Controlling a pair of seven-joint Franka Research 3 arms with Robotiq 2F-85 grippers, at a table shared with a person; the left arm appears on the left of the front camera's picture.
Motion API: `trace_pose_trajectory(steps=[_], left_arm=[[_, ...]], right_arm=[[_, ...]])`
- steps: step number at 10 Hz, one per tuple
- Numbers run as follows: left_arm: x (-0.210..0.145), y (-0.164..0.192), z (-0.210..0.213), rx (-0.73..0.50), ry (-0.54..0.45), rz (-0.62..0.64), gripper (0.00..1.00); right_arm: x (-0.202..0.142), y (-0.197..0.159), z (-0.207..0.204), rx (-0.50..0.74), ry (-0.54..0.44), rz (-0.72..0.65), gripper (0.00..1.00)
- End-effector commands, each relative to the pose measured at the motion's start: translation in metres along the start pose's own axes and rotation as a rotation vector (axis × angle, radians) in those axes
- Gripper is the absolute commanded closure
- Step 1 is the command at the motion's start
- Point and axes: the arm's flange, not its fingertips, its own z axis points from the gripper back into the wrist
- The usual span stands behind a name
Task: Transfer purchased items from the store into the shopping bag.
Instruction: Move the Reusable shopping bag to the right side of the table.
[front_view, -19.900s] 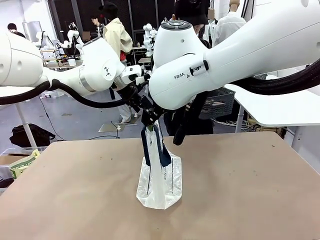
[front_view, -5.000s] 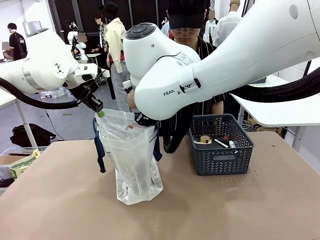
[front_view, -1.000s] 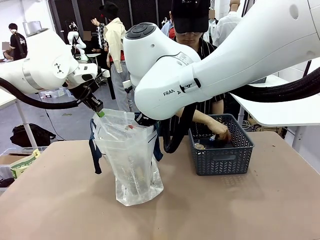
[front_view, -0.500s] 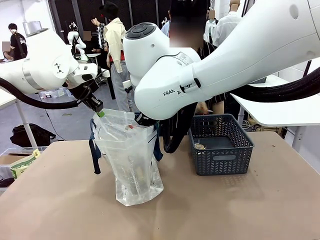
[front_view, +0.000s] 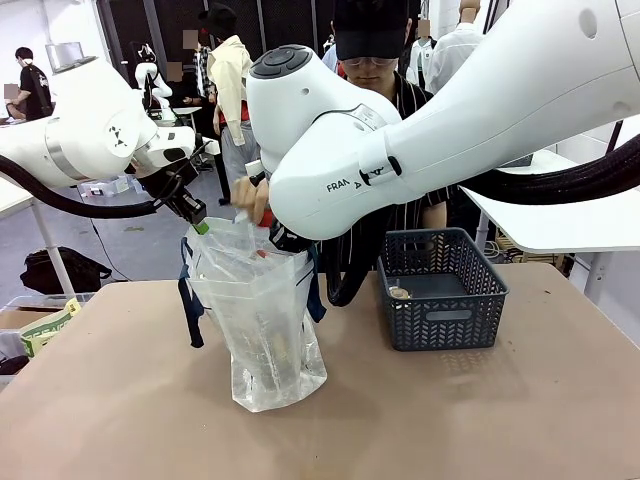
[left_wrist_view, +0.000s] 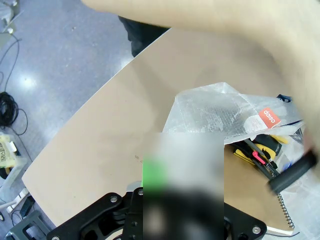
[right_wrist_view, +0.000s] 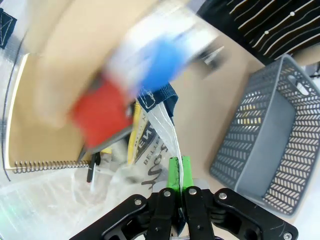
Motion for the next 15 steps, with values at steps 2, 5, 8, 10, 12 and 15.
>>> trace_pose_trajectory(steps=[2, 5, 8, 10, 12, 15], left_arm=[[-0.0052, 0.0011, 0.0027, 0.007, -0.016, 0.011, 1.0], [-0.0052, 0.0011, 0.0027, 0.007, -0.016, 0.011, 1.0], [-0.0052, 0.0011, 0.0027, 0.007, -0.016, 0.011, 1.0], [-0.0052, 0.0011, 0.0027, 0.007, -0.016, 0.011, 1.0], [-0.0052, 0.0011, 0.0027, 0.007, -0.016, 0.011, 1.0], [-0.0052, 0.0011, 0.0027, 0.007, -0.016, 0.011, 1.0]], right_arm=[[-0.0033, -0.0031, 0.0006, 0.017, 0.009, 0.006, 1.0], [-0.0033, -0.0031, 0.0006, 0.017, 0.009, 0.006, 1.0], [-0.0033, -0.0031, 0.0006, 0.017, 0.009, 0.006, 1.0], [-0.0033, -0.0031, 0.0006, 0.017, 0.009, 0.006, 1.0], [-0.0033, -0.0031, 0.0006, 0.017, 0.009, 0.006, 1.0], [-0.0033, -0.0031, 0.0006, 0.017, 0.009, 0.006, 1.0]])
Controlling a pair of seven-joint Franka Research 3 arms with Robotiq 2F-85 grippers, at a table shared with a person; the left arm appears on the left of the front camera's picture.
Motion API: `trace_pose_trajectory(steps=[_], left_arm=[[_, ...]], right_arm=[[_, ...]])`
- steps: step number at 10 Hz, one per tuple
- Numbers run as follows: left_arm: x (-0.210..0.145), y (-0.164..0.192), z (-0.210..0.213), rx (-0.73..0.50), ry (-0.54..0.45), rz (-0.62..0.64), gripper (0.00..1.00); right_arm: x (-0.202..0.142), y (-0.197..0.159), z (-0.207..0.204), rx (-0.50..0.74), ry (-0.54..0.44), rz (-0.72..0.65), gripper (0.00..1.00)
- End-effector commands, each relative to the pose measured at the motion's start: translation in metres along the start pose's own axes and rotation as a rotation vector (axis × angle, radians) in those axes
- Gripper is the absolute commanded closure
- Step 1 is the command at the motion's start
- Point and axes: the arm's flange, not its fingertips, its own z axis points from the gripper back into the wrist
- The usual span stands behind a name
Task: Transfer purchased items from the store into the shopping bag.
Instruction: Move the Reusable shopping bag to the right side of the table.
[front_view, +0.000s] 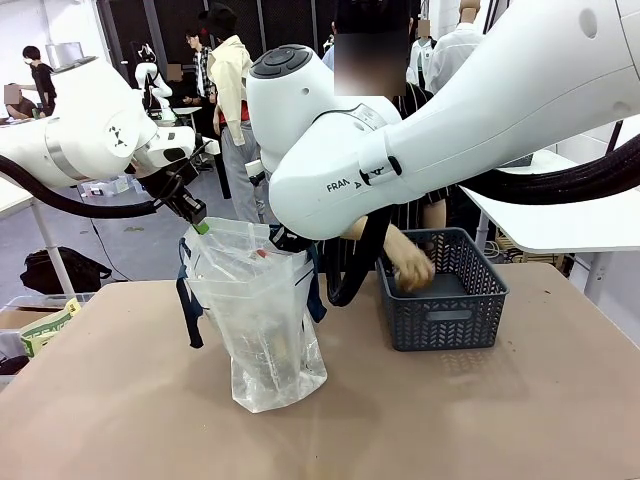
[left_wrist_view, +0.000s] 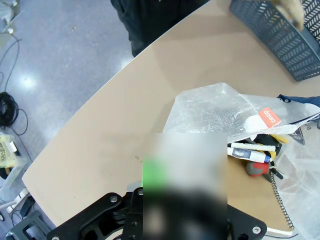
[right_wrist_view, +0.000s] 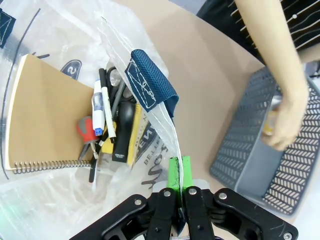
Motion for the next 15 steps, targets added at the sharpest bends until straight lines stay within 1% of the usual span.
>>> trace_pose_trajectory(steps=[1, 15], left_arm=[[-0.0052, 0.001, 0.0026, 0.006, -0.015, 0.011, 1.0], [-0.0052, 0.001, 0.0026, 0.006, -0.015, 0.011, 1.0]], right_arm=[[-0.0033, -0.003, 0.0004, 0.017, 0.009, 0.006, 1.0], [-0.0033, -0.003, 0.0004, 0.017, 0.009, 0.006, 1.0]])
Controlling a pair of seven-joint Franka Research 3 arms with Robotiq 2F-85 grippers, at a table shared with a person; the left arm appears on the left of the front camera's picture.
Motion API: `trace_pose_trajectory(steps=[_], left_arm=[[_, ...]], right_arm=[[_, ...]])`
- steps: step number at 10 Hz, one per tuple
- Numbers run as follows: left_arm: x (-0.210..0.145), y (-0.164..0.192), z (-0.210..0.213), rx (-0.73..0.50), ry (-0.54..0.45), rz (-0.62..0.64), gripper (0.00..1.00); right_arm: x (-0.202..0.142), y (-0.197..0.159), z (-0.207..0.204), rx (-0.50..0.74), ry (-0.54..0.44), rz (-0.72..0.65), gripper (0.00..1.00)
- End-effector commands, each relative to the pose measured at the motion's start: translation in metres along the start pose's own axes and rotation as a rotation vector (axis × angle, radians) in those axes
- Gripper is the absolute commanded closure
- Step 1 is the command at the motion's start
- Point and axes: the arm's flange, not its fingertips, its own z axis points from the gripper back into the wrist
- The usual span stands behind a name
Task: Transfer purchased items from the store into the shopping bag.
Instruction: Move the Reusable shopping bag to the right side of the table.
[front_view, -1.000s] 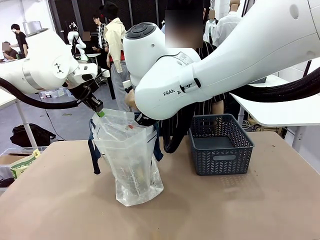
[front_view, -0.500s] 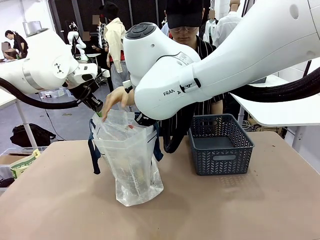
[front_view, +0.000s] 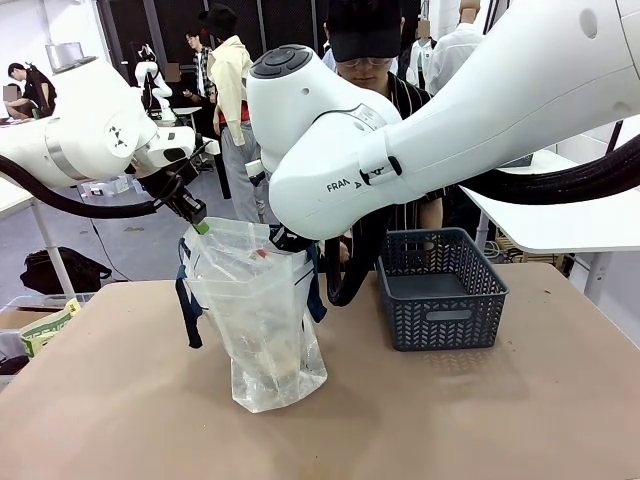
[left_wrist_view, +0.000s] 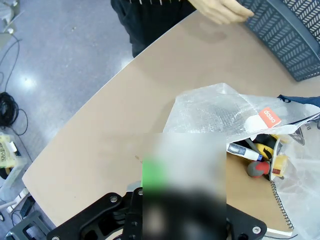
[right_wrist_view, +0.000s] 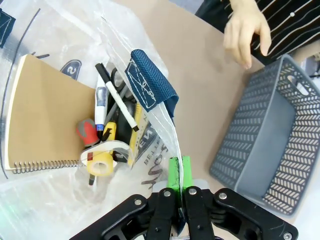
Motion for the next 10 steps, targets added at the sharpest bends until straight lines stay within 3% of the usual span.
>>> trace_pose_trajectory(steps=[1, 10], left_arm=[[-0.0053, 0.001, 0.0026, 0.006, -0.014, 0.011, 1.0], [-0.0053, 0.001, 0.0026, 0.006, -0.014, 0.011, 1.0]], right_arm=[[-0.0033, -0.003, 0.0003, 0.017, 0.01, 0.006, 1.0], [-0.0033, -0.003, 0.0003, 0.017, 0.01, 0.006, 1.0]])
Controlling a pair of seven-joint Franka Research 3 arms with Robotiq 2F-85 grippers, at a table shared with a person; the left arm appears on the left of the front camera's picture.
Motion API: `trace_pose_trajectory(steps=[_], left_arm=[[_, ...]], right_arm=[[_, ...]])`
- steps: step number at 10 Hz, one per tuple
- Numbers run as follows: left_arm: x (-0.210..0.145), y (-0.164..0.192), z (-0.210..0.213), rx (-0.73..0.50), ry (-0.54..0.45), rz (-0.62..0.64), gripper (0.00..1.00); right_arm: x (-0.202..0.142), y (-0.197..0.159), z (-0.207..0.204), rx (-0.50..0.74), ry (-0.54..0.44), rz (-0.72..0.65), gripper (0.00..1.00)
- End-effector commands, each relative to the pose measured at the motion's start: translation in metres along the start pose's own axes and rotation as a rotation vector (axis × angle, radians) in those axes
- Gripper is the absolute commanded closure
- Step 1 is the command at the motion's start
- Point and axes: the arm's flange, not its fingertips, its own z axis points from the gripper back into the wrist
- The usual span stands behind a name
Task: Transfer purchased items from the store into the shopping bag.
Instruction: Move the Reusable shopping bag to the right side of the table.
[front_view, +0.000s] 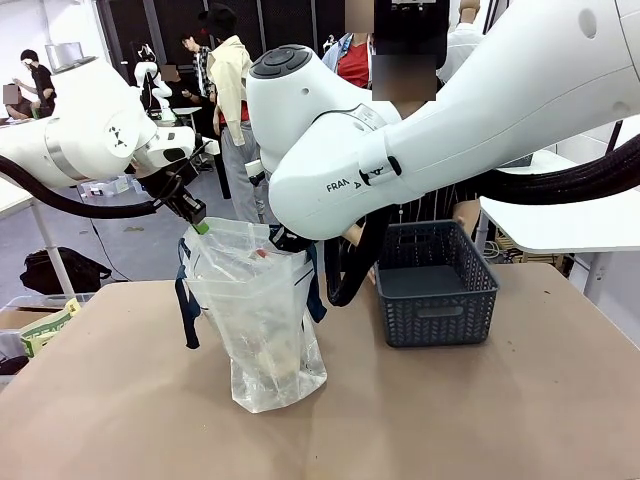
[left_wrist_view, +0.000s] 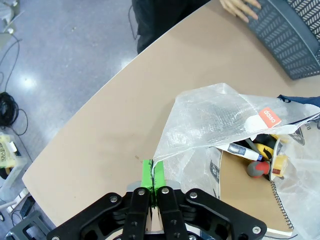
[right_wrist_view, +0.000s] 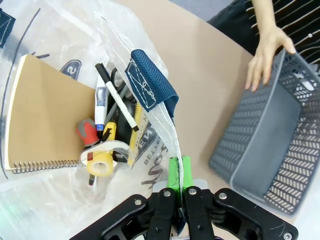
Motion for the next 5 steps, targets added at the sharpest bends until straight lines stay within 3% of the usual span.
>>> trace_pose_trajectory(steps=[1, 2, 4, 5], left_arm=[[-0.005, 0.001, 0.003, 0.006, -0.014, 0.011, 1.0], [0.0, 0.0, 0.0, 0.0, 0.0, 0.0, 1.0], [0.011, 0.003, -0.004, -0.177, -0.087, -0.044, 1.0], [0.014, 0.011, -0.012, -0.182, -0.073, 0.006, 1.0]], right_arm=[[-0.003, -0.003, 0.0, 0.017, 0.01, 0.006, 1.0], [0.0, 0.0, 0.0, 0.0, 0.0, 0.0, 1.0], [0.029, 0.015, 0.012, -0.052, -0.021, 0.077, 1.0], [0.038, 0.02, 0.012, -0.064, -0.024, 0.096, 1.0]])
